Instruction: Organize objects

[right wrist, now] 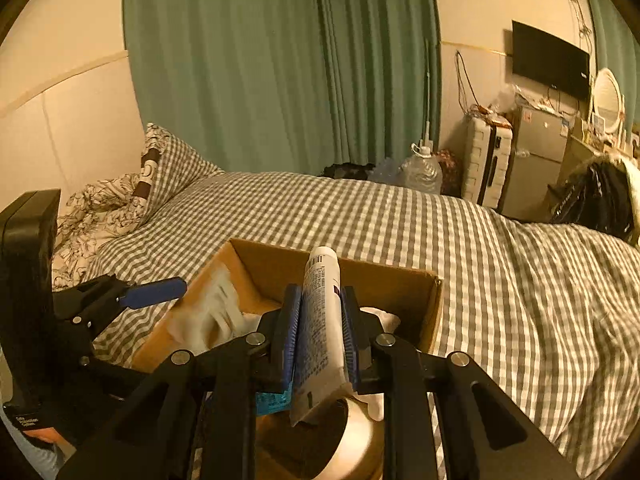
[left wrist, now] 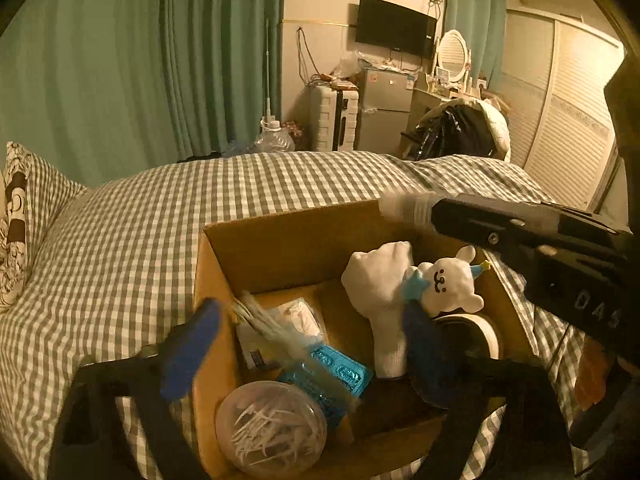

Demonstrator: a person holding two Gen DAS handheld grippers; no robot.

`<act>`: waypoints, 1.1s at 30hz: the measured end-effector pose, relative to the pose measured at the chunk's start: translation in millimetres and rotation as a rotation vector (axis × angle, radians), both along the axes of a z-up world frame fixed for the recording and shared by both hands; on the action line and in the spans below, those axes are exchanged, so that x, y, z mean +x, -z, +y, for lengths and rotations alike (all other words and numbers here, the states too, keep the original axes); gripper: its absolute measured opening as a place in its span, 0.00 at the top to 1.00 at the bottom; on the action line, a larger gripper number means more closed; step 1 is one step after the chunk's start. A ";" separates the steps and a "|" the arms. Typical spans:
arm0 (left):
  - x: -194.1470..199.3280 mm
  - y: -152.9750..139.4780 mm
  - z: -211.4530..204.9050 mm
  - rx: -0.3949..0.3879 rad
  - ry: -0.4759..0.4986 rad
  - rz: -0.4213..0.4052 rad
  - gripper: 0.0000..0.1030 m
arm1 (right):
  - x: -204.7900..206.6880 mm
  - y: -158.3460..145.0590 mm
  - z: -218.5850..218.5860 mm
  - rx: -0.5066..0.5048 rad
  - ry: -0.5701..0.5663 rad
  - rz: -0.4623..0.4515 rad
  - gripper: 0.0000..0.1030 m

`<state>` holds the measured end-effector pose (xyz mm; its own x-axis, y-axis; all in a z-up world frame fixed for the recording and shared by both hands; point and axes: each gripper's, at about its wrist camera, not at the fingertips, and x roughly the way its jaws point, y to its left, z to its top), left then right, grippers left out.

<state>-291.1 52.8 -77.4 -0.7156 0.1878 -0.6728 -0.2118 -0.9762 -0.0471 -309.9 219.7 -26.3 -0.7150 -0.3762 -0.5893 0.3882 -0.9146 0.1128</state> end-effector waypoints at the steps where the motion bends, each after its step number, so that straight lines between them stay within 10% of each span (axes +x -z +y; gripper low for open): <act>1: 0.2 -0.8 -1.4 0.003 -0.004 0.001 0.02 | -0.2 -1.6 3.2 -0.008 0.007 0.002 0.73; 20: 96.1 -144.5 -17.8 -0.009 -0.099 0.195 0.00 | 119.7 -141.0 27.5 0.031 0.128 0.163 0.11; 33: 180.5 -186.6 -19.1 -0.018 -0.152 0.367 0.00 | 201.9 -179.7 50.1 -0.008 0.195 0.239 0.00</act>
<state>-110.6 33.7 109.2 -0.9278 0.0515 -0.3695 -0.0644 -0.9977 0.0227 -107.9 269.9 153.4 -0.8920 -0.2226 -0.3934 0.2222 -0.9739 0.0471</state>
